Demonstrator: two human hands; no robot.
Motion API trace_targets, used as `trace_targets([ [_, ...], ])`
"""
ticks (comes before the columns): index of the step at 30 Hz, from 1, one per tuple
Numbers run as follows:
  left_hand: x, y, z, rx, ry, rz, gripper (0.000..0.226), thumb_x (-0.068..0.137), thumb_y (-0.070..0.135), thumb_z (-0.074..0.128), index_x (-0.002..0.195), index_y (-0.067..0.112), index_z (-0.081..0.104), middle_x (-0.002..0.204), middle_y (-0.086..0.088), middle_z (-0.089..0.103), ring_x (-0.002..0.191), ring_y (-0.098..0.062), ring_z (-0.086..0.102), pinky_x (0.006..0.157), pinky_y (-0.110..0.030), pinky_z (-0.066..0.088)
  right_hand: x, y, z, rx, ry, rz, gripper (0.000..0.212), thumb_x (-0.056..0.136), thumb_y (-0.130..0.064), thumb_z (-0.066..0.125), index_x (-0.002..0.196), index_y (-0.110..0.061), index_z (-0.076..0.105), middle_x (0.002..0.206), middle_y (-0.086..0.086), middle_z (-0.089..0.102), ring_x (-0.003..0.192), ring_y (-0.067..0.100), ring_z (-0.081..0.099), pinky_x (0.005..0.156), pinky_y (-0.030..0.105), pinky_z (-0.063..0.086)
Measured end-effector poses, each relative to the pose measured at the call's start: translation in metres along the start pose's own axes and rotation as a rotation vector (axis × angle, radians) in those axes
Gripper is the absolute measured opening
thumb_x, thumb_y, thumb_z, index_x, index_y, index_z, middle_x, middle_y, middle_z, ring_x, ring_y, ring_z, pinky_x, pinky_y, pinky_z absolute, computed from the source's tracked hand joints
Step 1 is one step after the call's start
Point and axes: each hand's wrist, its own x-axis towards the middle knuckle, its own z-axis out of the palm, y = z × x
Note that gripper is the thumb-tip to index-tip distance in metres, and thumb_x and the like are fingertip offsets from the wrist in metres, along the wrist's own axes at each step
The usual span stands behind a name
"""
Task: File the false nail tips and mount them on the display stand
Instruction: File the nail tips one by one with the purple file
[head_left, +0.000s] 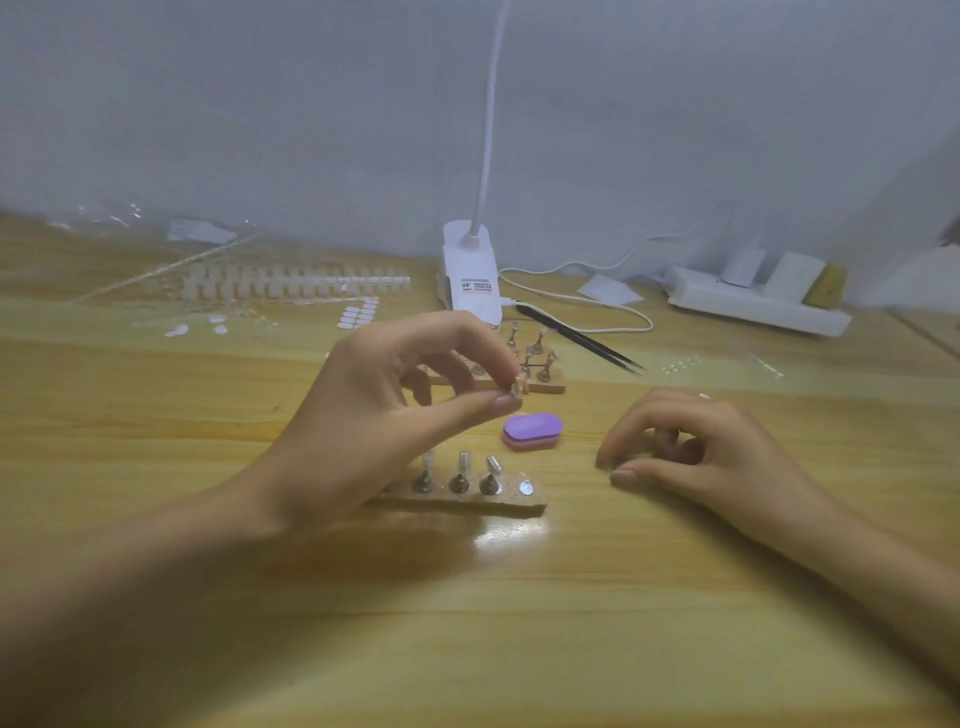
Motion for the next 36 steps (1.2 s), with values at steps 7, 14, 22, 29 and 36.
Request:
trace_targets([
  [7,-0.004,0.002,0.003,0.112,-0.030,0.015,0.004,0.080,0.026,0.075,0.081,0.024,0.071,0.087,0.013,0.070,0.073,-0.011,0.062,0.060,-0.015,0.037,-0.003,0.005,0.004,-0.036,0.096,-0.031,0.008,0.075,-0.019,0.081,0.078,-0.025,0.077,0.084,-0.011,0.069,0.063,0.010,0.050,0.060,0.012,0.035],
  [14,-0.005,0.005,0.005,0.150,-0.014,0.003,0.014,0.078,0.018,0.082,0.077,0.026,0.071,0.078,0.019,0.062,0.069,-0.011,0.047,0.062,-0.008,0.033,0.015,-0.047,0.003,0.193,0.334,-0.259,0.008,0.084,-0.025,0.079,0.090,-0.022,0.077,0.090,-0.006,0.067,0.076,0.018,0.066,0.055,0.024,0.053],
  [22,-0.003,0.013,0.004,0.125,0.021,-0.018,0.020,0.080,0.017,0.080,0.073,0.029,0.066,0.062,0.029,0.051,0.056,-0.002,0.039,0.054,-0.006,0.031,0.025,-0.072,0.019,0.197,0.307,-0.333,0.010,0.081,-0.013,0.078,0.090,-0.016,0.076,0.091,0.002,0.067,0.080,0.015,0.068,0.058,0.016,0.052],
  [29,-0.003,0.013,0.004,0.088,0.038,-0.025,0.019,0.081,0.017,0.079,0.073,0.028,0.065,0.060,0.030,0.051,0.053,-0.002,0.038,0.054,-0.005,0.031,0.026,-0.075,0.019,0.193,0.320,-0.312,0.009,0.081,-0.018,0.077,0.090,-0.019,0.076,0.089,-0.002,0.068,0.078,0.015,0.069,0.058,0.016,0.052],
  [36,-0.003,0.012,0.005,0.043,0.048,-0.025,0.020,0.080,0.016,0.079,0.073,0.029,0.065,0.060,0.028,0.052,0.053,-0.002,0.039,0.053,-0.006,0.030,0.025,-0.077,0.020,0.208,0.326,-0.308,0.009,0.081,-0.019,0.076,0.091,-0.021,0.076,0.087,-0.007,0.067,0.078,0.013,0.069,0.058,0.014,0.053],
])
